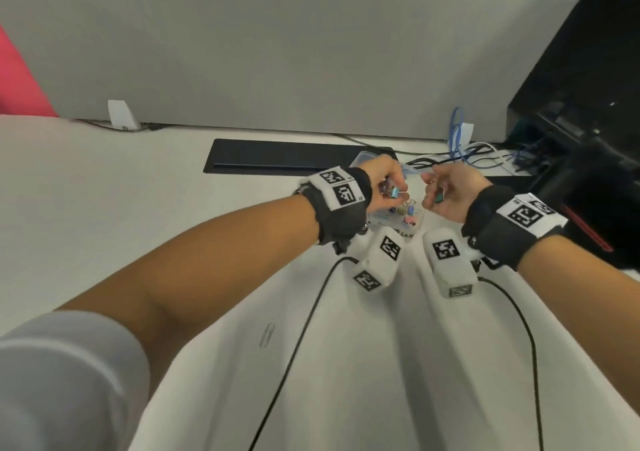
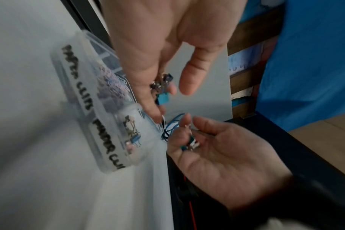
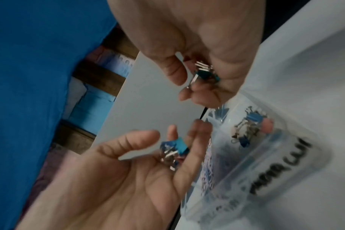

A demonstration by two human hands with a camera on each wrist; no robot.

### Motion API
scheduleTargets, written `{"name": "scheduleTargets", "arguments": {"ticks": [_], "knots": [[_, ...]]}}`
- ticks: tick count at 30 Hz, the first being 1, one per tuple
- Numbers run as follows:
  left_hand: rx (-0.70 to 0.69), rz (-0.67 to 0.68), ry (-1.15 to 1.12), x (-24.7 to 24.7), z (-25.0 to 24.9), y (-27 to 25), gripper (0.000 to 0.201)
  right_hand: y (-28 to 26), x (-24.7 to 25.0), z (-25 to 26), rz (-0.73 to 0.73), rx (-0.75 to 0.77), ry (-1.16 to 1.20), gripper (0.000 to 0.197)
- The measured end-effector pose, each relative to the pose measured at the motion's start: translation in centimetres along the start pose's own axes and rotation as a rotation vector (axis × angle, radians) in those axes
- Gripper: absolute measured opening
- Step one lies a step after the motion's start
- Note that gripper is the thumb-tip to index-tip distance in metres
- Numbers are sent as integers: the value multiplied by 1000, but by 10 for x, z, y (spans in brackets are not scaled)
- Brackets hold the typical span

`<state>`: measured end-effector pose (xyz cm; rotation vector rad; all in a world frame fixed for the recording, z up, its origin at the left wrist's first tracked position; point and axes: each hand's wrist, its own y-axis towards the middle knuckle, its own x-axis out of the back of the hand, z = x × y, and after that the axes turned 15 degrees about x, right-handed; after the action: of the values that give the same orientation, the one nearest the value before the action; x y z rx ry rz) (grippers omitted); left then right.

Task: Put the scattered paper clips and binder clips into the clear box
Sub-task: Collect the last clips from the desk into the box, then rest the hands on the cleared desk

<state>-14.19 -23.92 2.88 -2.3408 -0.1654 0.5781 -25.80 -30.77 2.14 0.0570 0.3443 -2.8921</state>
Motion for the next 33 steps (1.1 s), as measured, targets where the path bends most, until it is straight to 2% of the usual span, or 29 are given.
{"name": "scheduleTargets", "arguments": {"ticks": [3, 4, 6, 7, 9, 13, 16, 18, 19, 20, 21, 23, 25, 27, 29, 33], "knots": [[31, -21, 8, -10, -6, 12, 14, 19, -4, 2, 1, 27, -91, 32], [44, -11, 27, -11, -7, 17, 30, 22, -6, 2, 18, 28, -107, 31], [92, 47, 81, -10, -8, 28, 78, 26, -8, -1, 59, 25, -133, 41], [108, 92, 107, -9, -8, 31, 92, 27, -8, -2, 75, 28, -155, 48], [111, 157, 134, -8, -8, 28, 101, 22, -12, -5, 95, 54, -207, 58], [80, 203, 177, -2, -9, 17, 93, 8, -20, -9, 68, 158, -339, 54], [39, 194, 269, 4, -10, 8, 84, -13, -26, -11, 44, 312, -483, 44], [0, 122, 359, 10, -8, -6, 66, -33, -29, -14, 47, 423, -502, 29], [-33, 70, 437, 15, -6, -15, 49, -44, -31, -18, 73, 461, -492, 19], [-74, -14, 578, 22, -4, -25, 30, -57, -32, -22, 133, 493, -490, 12], [-117, -101, 748, 33, -1, -35, 16, -70, -33, -27, 218, 532, -520, 19], [-162, -251, 1104, 62, 10, -55, 21, -97, -39, -39, 502, 581, -636, 25], [-86, -397, 1444, 92, 28, -77, 31, -122, -49, -52, 826, 611, -849, 15], [18, -501, 1681, 114, 50, -96, 38, -139, -62, -68, 1059, 648, -1041, 26], [60, -522, 1734, 130, 69, -106, 42, -149, -78, -81, 1182, 657, -1137, 37], [-3, -570, 1748, 140, 90, -106, 39, -155, -107, -94, 1262, 641, -1239, 40]]}}
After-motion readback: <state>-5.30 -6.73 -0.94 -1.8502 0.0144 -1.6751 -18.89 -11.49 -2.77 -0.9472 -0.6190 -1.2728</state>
